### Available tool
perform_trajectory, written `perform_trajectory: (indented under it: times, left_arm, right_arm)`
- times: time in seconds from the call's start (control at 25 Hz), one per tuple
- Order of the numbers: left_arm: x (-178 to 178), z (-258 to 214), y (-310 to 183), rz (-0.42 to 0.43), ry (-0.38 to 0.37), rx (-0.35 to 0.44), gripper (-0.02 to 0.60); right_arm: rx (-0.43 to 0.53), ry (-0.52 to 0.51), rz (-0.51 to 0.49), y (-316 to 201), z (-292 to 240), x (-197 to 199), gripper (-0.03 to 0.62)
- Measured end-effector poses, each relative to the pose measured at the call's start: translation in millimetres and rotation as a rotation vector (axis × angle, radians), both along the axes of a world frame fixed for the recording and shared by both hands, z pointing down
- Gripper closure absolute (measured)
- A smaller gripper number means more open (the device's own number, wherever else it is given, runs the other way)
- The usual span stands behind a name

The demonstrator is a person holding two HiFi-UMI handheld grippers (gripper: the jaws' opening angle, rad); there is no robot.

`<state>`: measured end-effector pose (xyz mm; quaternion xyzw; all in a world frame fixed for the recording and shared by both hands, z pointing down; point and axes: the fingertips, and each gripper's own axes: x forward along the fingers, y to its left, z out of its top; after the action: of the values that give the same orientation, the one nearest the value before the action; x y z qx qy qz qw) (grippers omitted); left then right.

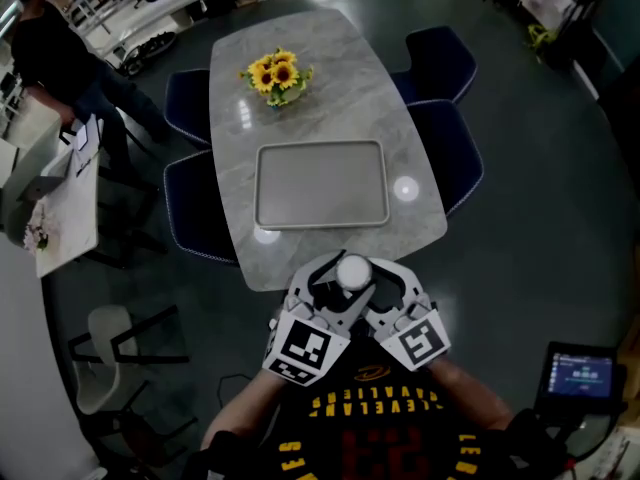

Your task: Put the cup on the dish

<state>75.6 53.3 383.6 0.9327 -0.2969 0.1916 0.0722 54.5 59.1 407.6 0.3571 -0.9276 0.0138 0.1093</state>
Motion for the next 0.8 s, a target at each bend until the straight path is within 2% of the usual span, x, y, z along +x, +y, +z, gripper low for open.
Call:
perform_trajectory:
  times: [0.4,0.8]
  left_arm:
    - [-18.5,4.0,-76.1,0.042,0.001,-0.002,0.316]
    - [-43.4,9.2,-115.0,0.083,0.001,-0.028,0.316]
  right_arm:
    - [0.025,0.056,0.047,-77.7,4.7,-17.2,0.376]
    - [0.029,0.124,0.087,-119.1,7.3,-41.6,0.376]
